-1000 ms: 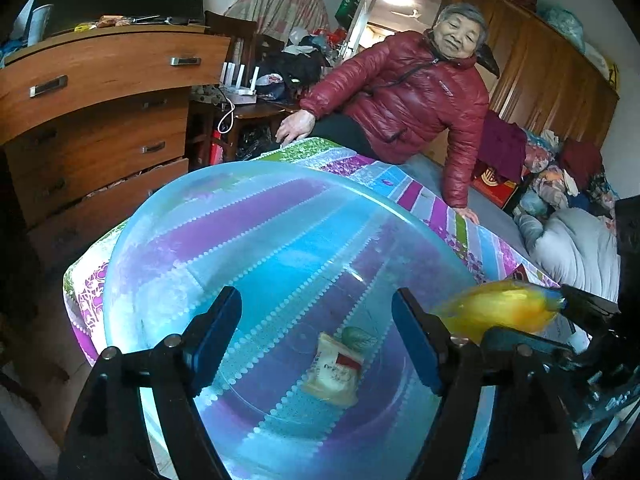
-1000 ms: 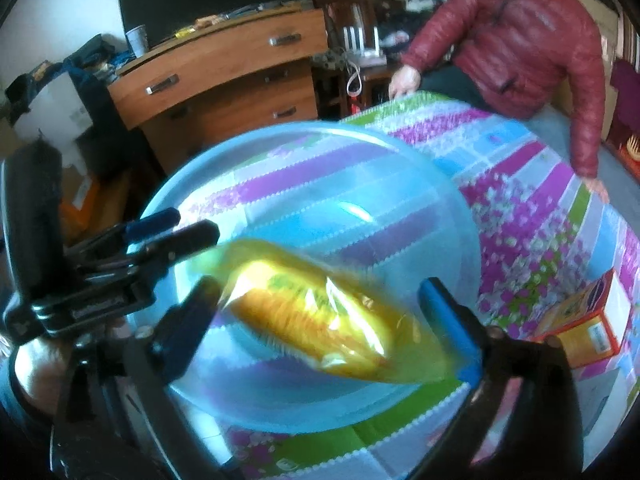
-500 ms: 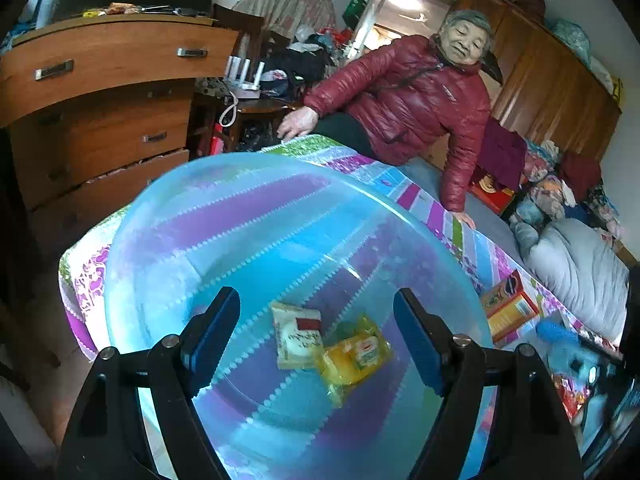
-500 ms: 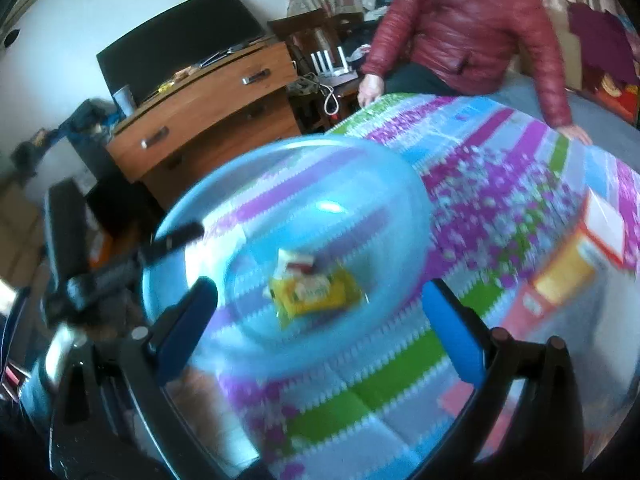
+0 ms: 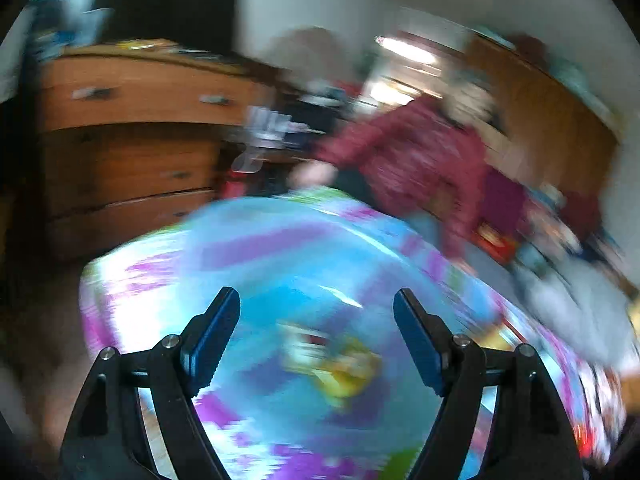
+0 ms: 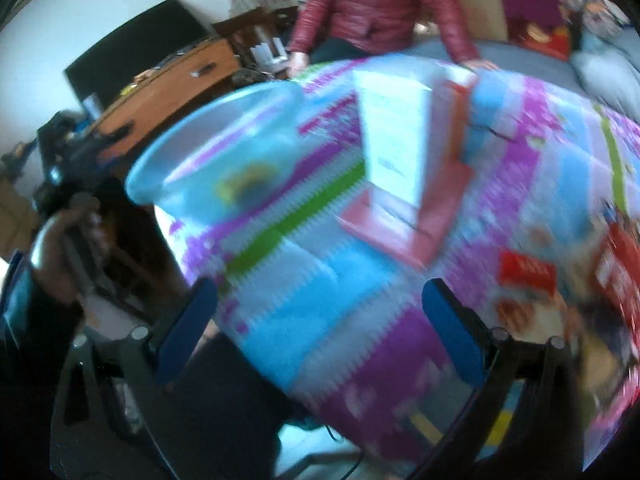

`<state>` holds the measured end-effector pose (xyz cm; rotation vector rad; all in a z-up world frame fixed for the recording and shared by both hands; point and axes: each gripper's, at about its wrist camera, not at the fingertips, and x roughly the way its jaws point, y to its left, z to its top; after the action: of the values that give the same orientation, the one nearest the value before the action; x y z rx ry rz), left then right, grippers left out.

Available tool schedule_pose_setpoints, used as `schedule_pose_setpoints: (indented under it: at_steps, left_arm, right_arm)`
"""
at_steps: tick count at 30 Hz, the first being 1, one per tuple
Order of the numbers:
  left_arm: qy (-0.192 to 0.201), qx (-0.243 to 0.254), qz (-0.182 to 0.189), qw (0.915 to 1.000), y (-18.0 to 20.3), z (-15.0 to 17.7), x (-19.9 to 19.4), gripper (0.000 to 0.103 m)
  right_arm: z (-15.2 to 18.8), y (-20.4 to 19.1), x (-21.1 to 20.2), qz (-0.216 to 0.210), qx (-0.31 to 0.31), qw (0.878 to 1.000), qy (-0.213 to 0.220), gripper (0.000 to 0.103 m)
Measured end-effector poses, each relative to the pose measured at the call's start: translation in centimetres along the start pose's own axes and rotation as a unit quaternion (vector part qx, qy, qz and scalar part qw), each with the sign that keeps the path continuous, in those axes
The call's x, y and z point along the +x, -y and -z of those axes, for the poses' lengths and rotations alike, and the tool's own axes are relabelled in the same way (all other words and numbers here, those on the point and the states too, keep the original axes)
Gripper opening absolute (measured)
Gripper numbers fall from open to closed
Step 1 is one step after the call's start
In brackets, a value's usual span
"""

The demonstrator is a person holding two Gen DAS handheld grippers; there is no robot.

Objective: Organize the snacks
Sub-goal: 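Move both open tools away from the basin back over the bedspread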

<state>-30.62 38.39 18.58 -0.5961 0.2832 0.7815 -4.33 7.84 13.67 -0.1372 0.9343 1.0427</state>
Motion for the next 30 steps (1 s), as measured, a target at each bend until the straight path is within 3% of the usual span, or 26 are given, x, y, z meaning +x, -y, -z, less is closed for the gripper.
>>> schedule_pose_setpoints:
  at_steps: [4, 6, 8, 9, 11, 12, 13, 14, 15, 16, 17, 19, 21, 23, 25, 27, 29, 30]
  left_arm:
    - [0.003, -0.033, -0.039, 0.9987, -3.3, -1.0, -0.7, 0.08]
    - [0.003, -0.028, -0.038, 0.9989, -3.3, -1.3, -0.7, 0.08]
    - [-0.04, 0.002, -0.002, 0.9992, -2.0, -2.2, 1.1, 0.081]
    - [-0.091, 0.033, 0.025, 0.995, -0.6, -2.9, 3.1, 0.085]
    - [-0.179, 0.088, 0.062, 0.9779, 2.2, -3.9, 6.8, 0.089]
    - [-0.189, 0.111, 0.079, 0.9724, 3.9, -4.4, 8.4, 0.089]
    - [-0.198, 0.137, 0.072, 0.9678, 5.1, -4.6, 9.5, 0.089]
    - [-0.216, 0.208, 0.046, 0.9529, 7.6, -4.4, 11.4, 0.089]
    - [-0.22, 0.245, 0.037, 0.9435, 9.0, -4.0, 12.2, 0.089]
    - [-0.239, 0.299, 0.032, 0.9231, 10.9, -3.0, 13.8, 0.089]
    - [-0.254, 0.323, 0.032, 0.911, 11.8, -2.2, 14.6, 0.089]
    - [-0.286, 0.387, 0.023, 0.8763, 13.7, 0.3, 16.8, 0.084]
    - [-0.313, 0.462, -0.013, 0.8299, 15.0, 3.5, 18.9, 0.081]
    - [-0.314, 0.514, -0.047, 0.7968, 15.5, 5.2, 20.1, 0.077]
    - [-0.314, 0.535, -0.062, 0.7818, 15.5, 5.7, 20.4, 0.077]
    - [-0.313, 0.562, -0.082, 0.761, 15.9, 6.4, 21.3, 0.077]
    - [-0.326, 0.583, -0.081, 0.7398, 16.4, 7.3, 22.0, 0.077]
    - [-0.333, 0.587, -0.078, 0.7333, 15.9, 7.7, 22.1, 0.077]
  right_arm:
    - [2.5, 3.2, -0.6, 0.011, 0.056, 0.998, -0.023, 0.103]
    - [3.2, 3.9, -0.9, 0.018, 0.068, 0.997, -0.023, 0.103]
    - [3.4, 4.1, -0.7, 0.018, 0.077, 0.997, -0.025, 0.103]
    - [3.6, 4.2, -0.6, 0.016, 0.078, 0.996, -0.027, 0.103]
    - [3.6, 4.0, -0.2, 0.015, 0.072, 0.997, -0.031, 0.103]
    - [3.8, 3.8, 0.1, 0.014, 0.069, 0.997, -0.032, 0.103]
    - [3.9, 3.6, 0.4, 0.012, 0.068, 0.997, -0.033, 0.103]
    - [4.0, 3.4, 0.8, 0.01, 0.069, 0.997, -0.036, 0.103]
    - [4.2, 3.4, 1.1, 0.007, 0.071, 0.997, -0.039, 0.103]
    - [4.4, 3.4, 1.3, 0.005, 0.072, 0.997, -0.041, 0.103]
    - [4.5, 3.4, 1.6, 0.002, 0.073, 0.996, -0.045, 0.103]
    - [4.8, 3.5, 2.2, 0.003, 0.072, 0.996, -0.054, 0.103]
    - [4.9, 3.9, 2.4, 0.004, 0.076, 0.995, -0.058, 0.103]
    - [5.0, 4.6, 2.6, 0.004, 0.089, 0.994, -0.058, 0.103]
    - [5.1, 5.3, 2.9, 0.003, 0.104, 0.993, -0.059, 0.103]
    - [5.2, 5.8, 3.1, 0.001, 0.115, 0.991, -0.062, 0.103]
    - [5.3, 6.1, 3.3, 0.0, 0.119, 0.991, -0.064, 0.103]
    - [5.3, 6.1, 3.3, 0.0, 0.119, 0.991, -0.064, 0.103]
